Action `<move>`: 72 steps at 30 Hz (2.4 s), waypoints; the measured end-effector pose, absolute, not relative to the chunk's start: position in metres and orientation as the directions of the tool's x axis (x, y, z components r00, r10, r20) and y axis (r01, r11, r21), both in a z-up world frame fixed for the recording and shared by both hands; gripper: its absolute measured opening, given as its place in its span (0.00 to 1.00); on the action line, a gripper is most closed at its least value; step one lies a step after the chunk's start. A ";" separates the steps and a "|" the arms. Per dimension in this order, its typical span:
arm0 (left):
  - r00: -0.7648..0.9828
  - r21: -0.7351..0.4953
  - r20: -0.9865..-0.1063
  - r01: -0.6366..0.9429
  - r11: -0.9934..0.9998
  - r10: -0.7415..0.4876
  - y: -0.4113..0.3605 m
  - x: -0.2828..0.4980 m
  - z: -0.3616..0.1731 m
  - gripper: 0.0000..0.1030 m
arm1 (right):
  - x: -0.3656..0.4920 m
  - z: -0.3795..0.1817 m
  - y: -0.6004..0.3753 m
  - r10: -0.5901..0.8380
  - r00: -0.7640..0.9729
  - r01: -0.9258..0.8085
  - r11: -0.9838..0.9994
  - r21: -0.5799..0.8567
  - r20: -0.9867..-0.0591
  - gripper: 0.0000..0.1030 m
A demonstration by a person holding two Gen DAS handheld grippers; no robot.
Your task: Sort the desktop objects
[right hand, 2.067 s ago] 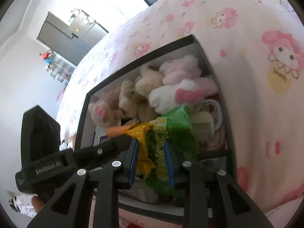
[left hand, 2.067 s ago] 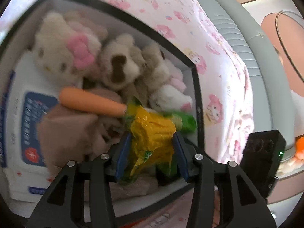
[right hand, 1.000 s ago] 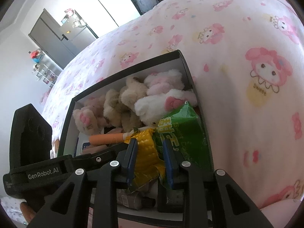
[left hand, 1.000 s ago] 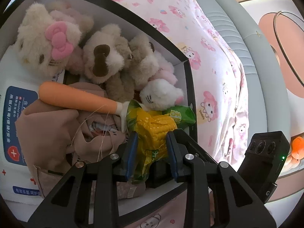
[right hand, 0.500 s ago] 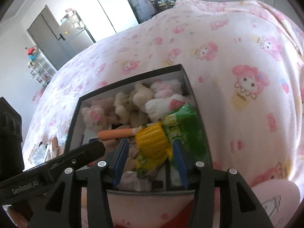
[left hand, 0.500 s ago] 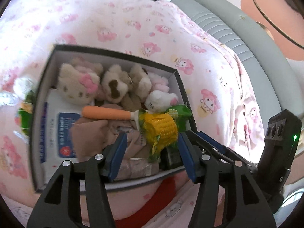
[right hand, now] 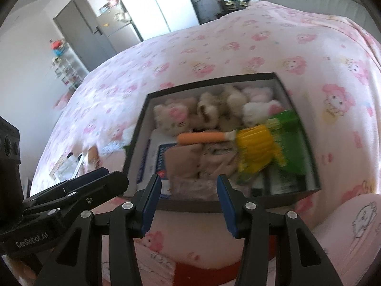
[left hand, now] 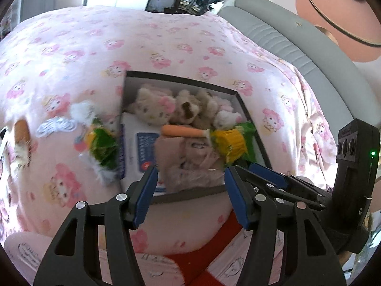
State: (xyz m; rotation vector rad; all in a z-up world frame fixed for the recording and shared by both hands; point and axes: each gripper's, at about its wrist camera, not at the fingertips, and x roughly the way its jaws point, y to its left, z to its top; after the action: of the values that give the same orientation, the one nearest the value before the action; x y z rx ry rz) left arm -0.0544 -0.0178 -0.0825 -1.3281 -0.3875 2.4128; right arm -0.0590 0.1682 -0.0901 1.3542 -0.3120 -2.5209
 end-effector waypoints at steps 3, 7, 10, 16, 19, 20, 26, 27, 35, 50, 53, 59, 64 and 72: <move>-0.504 -0.405 -0.752 -0.156 -0.901 0.425 -0.034 -0.048 -0.084 0.58 | -0.057 -0.092 0.152 -0.349 -0.514 0.153 -0.936 0.317 -0.784 0.43; -0.515 -0.413 -0.753 -0.114 -0.903 0.409 -0.059 -0.042 -0.089 0.58 | -0.057 -0.095 0.127 -0.354 -0.492 0.180 -0.935 0.305 -0.795 0.43; -0.522 -0.417 -0.758 -0.076 -0.906 0.392 -0.076 -0.039 -0.096 0.58 | -0.058 -0.100 0.108 -0.350 -0.478 0.195 -0.936 0.291 -0.806 0.43; -0.533 -0.455 -0.761 0.030 -0.890 0.371 -0.118 -0.026 -0.118 0.58 | -0.063 -0.116 0.068 -0.374 -0.421 0.265 -0.922 0.282 -0.826 0.42; -0.535 -0.457 -0.771 0.088 -0.885 0.345 -0.141 -0.022 -0.129 0.58 | -0.065 -0.122 0.046 -0.380 -0.405 0.309 -0.913 0.267 -0.831 0.41; -0.536 -0.458 -0.773 0.102 -0.883 0.340 -0.147 -0.022 -0.131 0.58 | -0.067 -0.125 0.039 -0.384 -0.398 0.321 -0.909 0.266 -0.833 0.41; -0.526 -0.475 -0.790 0.203 -0.856 0.314 -0.184 -0.033 -0.152 0.57 | -0.080 -0.133 0.002 -0.327 -0.415 0.340 -0.921 0.188 -0.849 0.42; -0.517 -0.487 -0.793 0.221 -0.845 0.322 -0.189 -0.037 -0.156 0.57 | -0.084 -0.132 -0.001 -0.302 -0.434 0.331 -0.930 0.162 -0.849 0.42; -0.512 -0.563 -0.765 0.239 -0.791 0.390 -0.197 -0.077 -0.172 0.53 | -0.104 -0.114 -0.014 -0.246 -0.543 0.269 -0.957 0.111 -0.803 0.41; -0.336 -0.462 -0.857 0.166 -0.871 0.390 -0.112 -0.157 -0.203 0.62 | -0.139 -0.134 0.055 -0.225 -0.421 0.128 -0.974 0.188 -0.879 0.41; -0.340 -0.477 -0.854 0.213 -0.853 0.393 -0.115 -0.163 -0.213 0.66 | -0.148 -0.146 0.054 -0.229 -0.375 0.130 -0.972 0.194 -0.898 0.41; -0.305 -0.537 -0.835 0.267 -0.800 0.458 -0.128 -0.162 -0.233 0.71 | -0.149 -0.155 0.043 -0.223 -0.371 0.117 -0.974 0.192 -0.901 0.41; -0.311 -0.538 -0.828 0.202 -0.818 0.467 -0.122 -0.148 -0.216 0.54 | -0.135 -0.147 0.047 -0.249 -0.395 0.114 -0.969 0.221 -0.885 0.41; -0.404 -0.589 -0.785 0.252 -0.768 0.470 -0.174 -0.092 -0.183 0.53 | -0.110 -0.116 0.046 -0.432 -0.392 0.191 -0.902 0.387 -0.813 0.41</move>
State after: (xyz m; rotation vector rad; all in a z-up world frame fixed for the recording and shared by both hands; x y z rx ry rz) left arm -0.0924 -0.1737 -0.1835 -1.6277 -1.0019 2.3118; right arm -0.1099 0.0458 -0.1157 1.4578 -0.3259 -2.3236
